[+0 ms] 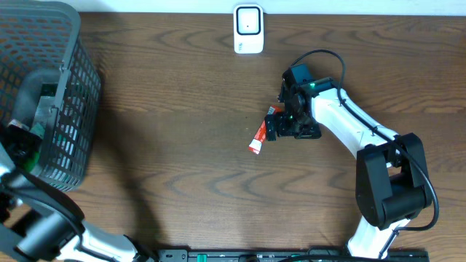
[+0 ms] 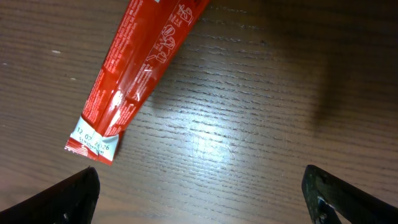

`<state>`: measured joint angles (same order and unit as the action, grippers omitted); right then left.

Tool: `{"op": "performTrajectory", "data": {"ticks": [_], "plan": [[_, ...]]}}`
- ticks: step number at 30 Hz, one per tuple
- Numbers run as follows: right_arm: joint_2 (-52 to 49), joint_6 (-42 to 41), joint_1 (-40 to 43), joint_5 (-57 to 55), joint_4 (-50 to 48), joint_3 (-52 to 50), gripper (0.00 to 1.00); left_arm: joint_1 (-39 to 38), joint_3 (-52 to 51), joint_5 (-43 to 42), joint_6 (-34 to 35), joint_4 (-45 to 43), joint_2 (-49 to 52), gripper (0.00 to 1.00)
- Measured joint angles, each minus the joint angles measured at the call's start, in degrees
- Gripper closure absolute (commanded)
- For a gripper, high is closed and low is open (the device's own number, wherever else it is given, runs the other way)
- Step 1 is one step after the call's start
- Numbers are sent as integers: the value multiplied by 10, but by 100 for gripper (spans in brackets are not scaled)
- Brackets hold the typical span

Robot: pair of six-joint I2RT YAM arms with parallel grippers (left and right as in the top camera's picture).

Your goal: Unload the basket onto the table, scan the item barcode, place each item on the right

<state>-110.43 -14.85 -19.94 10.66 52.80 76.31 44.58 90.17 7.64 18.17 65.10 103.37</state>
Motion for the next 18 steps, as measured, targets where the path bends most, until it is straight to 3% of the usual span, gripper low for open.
{"op": "performTrajectory", "data": {"ticks": [10, 18], "plan": [[0, 0, 0, 0, 0, 0, 1, -3, 19, 0, 5, -71, -125, 44], [0, 0, 0, 0, -4, 0, 1, -52, 109, 0, 13, -79, -194, 45]]}}
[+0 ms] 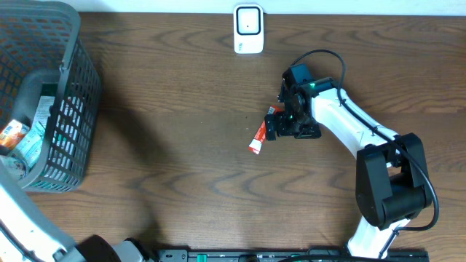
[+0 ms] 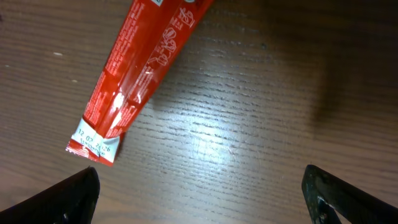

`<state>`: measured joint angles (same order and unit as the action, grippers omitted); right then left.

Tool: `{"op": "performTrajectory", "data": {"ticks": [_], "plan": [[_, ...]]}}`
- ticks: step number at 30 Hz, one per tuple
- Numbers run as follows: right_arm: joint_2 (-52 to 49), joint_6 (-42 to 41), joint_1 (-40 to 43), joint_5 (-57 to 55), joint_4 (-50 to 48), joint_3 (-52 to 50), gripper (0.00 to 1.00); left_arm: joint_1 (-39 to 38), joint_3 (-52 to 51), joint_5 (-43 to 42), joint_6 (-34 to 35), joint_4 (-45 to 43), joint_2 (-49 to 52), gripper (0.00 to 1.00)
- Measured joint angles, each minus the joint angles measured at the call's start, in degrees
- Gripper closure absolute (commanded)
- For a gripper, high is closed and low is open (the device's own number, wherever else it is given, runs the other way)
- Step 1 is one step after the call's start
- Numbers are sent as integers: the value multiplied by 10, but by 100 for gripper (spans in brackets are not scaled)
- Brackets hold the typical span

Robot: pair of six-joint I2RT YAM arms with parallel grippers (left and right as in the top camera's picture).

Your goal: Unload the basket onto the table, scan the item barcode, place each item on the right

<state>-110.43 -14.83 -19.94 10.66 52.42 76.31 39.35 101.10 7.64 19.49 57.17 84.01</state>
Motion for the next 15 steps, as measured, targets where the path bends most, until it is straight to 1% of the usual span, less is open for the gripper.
{"op": "performTrajectory", "data": {"ticks": [6, 15], "plan": [[0, -2, 0, 0, -11, 0, 1, -82, 49, 0, 0, 27, -37, 45], [0, -41, 6, 0, -25, 0, 1, -253, 55, -7, 0, 115, -60, 45]]}}
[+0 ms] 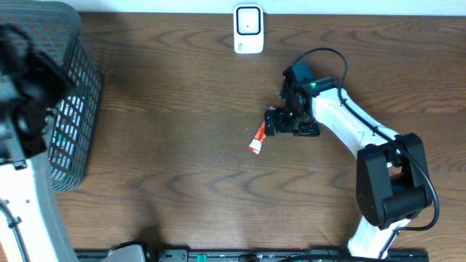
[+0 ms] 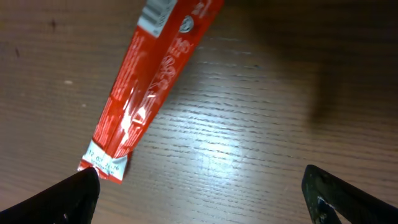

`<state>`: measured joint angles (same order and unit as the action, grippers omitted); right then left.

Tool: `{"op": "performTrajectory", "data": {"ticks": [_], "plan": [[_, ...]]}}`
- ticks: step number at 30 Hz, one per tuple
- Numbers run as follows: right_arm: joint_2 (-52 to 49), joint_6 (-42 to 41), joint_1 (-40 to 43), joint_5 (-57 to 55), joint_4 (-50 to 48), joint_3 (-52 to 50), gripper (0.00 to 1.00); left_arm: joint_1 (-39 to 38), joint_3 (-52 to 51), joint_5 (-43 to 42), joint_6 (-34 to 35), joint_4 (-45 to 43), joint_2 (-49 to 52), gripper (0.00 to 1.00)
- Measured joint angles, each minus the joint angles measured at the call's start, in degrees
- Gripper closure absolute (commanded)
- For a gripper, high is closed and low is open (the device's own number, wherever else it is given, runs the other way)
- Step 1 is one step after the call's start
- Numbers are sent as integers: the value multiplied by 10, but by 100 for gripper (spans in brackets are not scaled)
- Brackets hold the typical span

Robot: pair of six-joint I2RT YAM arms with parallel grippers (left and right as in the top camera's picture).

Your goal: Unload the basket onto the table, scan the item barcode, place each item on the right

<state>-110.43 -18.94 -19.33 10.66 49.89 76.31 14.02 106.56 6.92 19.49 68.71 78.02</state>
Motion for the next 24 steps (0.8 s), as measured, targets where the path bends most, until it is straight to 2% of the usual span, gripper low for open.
{"op": "performTrajectory", "data": {"ticks": [4, 8, 11, 15, 24], "plan": [[0, -21, 11, 1, -1, 0, 1, -57, 0, -33, 0, 47, 11, 45], [0, -41, 18, 15, -3, 0, 11, -103, -2, -58, 0, 78, 43, 45], [0, -59, 18, 26, -5, 0, 14, -134, -13, -68, 0, 83, 80, 45], [0, -76, 11, 31, -24, 0, 21, -170, -39, -73, 0, 80, 140, 45], [0, -95, -6, 37, -44, 0, 22, -235, -76, -81, -7, 54, 289, 45]]}}
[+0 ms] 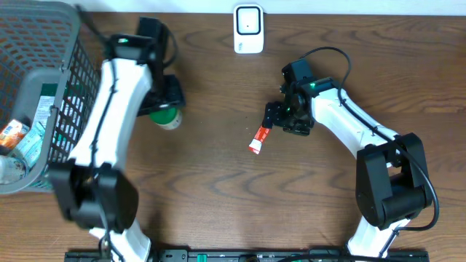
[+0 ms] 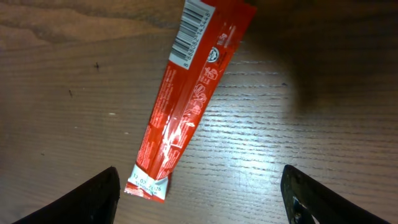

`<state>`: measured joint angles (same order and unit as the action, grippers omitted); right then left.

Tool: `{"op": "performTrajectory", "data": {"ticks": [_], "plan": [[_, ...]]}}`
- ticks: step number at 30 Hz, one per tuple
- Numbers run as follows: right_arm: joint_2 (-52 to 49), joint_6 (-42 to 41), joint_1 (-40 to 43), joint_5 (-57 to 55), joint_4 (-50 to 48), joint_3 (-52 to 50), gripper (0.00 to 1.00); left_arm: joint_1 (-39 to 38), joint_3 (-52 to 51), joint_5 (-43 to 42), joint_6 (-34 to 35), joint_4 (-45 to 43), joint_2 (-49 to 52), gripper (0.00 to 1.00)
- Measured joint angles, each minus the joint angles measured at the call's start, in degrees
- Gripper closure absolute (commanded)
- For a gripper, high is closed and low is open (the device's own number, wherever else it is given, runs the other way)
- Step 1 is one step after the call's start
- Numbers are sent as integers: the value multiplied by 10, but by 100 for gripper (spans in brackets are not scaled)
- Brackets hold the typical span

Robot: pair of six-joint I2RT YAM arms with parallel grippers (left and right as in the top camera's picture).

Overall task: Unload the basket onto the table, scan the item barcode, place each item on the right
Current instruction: 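Lift the green-capped jar from the basket with the left gripper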

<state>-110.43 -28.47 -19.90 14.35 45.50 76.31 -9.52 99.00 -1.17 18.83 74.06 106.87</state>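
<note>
A red stick packet (image 1: 258, 139) lies flat on the wooden table; in the right wrist view the packet (image 2: 189, 99) shows its barcode (image 2: 193, 30) at the far end. My right gripper (image 1: 270, 118) hovers over it, open (image 2: 199, 202), with nothing between the fingers and the packet's near end just inside the left fingertip (image 2: 93, 198). The white scanner (image 1: 248, 29) stands at the table's back edge. My left gripper (image 1: 164, 98) reaches out over the table left of centre, with a green-lidded container (image 1: 164, 116) at its tip, apparently shut on it.
A dark wire basket (image 1: 76, 80) stands at the far left with several packaged goods (image 1: 16, 138) inside. The left arm (image 1: 109, 109) stretches from the front left across the basket's edge. The right arm's cable (image 1: 331, 58) loops behind its wrist.
My left arm has come from over the basket to the table left of centre, with a green-lidded container at its gripper. The right gripper sits farther from the packet, so the barcode shows.
The right gripper stayed open over the red packet throughout, close at first and showing only its date end, then higher each time until the barcode came into view. The left arm was at the basket in the earlier moments and now reaches over the table with a green-lidded container.
</note>
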Motion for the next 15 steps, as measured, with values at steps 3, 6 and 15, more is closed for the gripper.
{"op": "performTrajectory", "data": {"ticks": [3, 6, 15], "plan": [[0, -2, 0, 2, -1, 0, 25, -20, -3, 0, -8, -9, 42, 45], [0, -7, 0, 4, -5, 0, 29, -36, -3, 0, -14, -30, 69, 45], [0, -11, -13, 21, -21, 0, 30, -56, -10, -20, -24, -77, 91, 45]]}}
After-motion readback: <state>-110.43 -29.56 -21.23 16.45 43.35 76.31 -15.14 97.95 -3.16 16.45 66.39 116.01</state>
